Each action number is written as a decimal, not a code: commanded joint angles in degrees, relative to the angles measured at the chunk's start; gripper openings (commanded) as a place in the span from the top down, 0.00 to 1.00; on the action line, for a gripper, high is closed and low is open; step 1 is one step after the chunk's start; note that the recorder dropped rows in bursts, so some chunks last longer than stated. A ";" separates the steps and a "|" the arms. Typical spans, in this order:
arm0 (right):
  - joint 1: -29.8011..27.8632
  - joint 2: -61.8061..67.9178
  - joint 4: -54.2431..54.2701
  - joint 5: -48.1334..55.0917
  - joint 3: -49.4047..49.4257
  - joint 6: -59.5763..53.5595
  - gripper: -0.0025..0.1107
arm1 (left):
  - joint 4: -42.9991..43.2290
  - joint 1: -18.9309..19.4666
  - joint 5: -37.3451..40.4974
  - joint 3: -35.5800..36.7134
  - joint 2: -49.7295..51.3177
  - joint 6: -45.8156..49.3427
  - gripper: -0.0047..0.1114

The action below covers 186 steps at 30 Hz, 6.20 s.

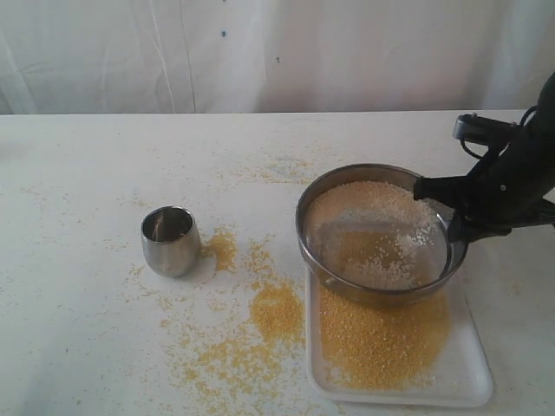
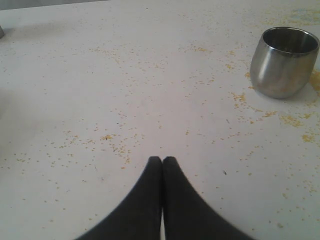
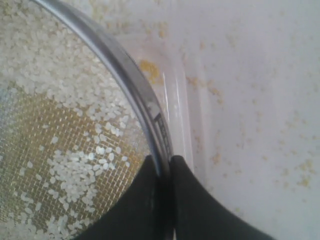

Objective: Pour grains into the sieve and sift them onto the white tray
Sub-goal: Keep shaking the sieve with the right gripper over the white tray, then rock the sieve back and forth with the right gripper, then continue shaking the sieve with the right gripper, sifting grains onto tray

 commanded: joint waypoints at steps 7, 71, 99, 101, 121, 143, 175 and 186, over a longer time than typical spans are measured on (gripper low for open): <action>-0.17 -0.67 0.31 -7.51 -0.48 -0.02 0.98 | 0.00 0.08 0.06 0.30 -0.24 -0.01 0.96; 0.49 -6.63 5.40 -2.24 6.94 -8.83 0.98 | 0.00 0.08 0.06 0.30 -0.24 -0.01 0.96; 0.49 -6.23 5.58 3.34 8.56 -3.89 0.98 | 0.00 0.08 0.06 0.30 -0.24 -0.01 0.96; 0.49 -6.36 5.58 10.33 9.17 -4.45 0.98 | 0.00 0.08 0.06 0.30 -0.24 -0.01 0.96; 0.49 -6.25 6.70 4.96 9.53 -6.69 0.98 | 0.00 0.08 0.06 0.30 -0.24 -0.01 0.96; 0.49 -7.21 7.72 -4.96 9.51 -6.01 0.98 | 0.00 0.08 0.06 0.30 -0.24 -0.01 0.96; 0.49 -9.53 9.16 -10.39 10.17 -4.02 0.98 | 0.00 0.08 0.06 0.30 -0.24 -0.01 0.96; 0.49 -10.71 9.19 4.65 11.48 -8.07 0.98 | 0.00 0.08 0.06 0.30 -0.24 -0.01 0.96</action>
